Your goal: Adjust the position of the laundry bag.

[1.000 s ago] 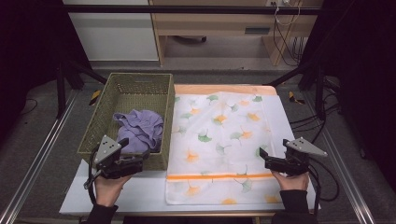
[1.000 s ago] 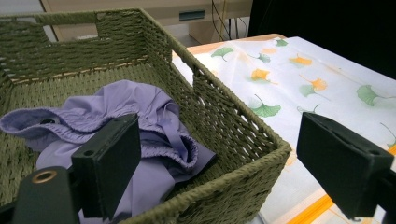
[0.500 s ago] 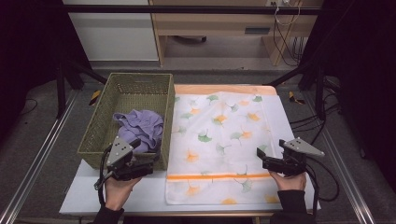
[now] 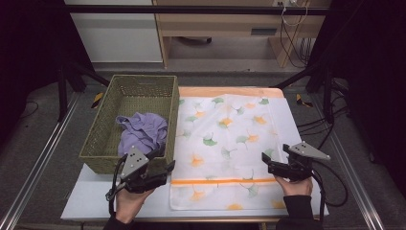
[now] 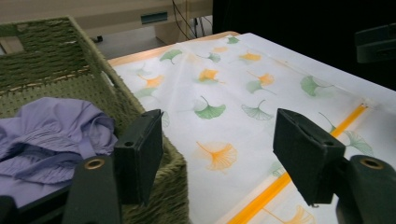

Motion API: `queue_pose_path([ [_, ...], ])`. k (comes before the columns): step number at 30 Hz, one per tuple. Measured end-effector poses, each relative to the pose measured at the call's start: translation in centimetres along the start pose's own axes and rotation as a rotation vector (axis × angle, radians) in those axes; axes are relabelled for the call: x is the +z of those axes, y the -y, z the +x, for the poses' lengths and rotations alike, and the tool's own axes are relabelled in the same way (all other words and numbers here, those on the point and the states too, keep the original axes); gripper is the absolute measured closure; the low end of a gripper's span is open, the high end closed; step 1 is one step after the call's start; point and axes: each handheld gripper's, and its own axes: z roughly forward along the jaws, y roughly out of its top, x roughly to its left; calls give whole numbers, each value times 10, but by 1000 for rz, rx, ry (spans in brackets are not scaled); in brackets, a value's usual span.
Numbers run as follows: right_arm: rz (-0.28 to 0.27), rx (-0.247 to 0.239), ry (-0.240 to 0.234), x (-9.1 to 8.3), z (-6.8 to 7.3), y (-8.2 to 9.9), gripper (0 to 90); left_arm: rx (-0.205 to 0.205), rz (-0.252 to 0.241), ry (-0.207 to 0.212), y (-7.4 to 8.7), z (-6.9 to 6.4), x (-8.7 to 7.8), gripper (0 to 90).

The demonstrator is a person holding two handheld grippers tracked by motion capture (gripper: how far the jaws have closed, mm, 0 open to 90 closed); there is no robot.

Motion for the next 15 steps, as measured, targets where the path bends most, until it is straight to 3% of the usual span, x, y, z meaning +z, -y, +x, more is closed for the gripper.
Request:
queue_pose_path([
  [15, 33, 5, -5, 1, -2, 2, 190, 24, 71, 27, 13, -20, 5, 417],
])
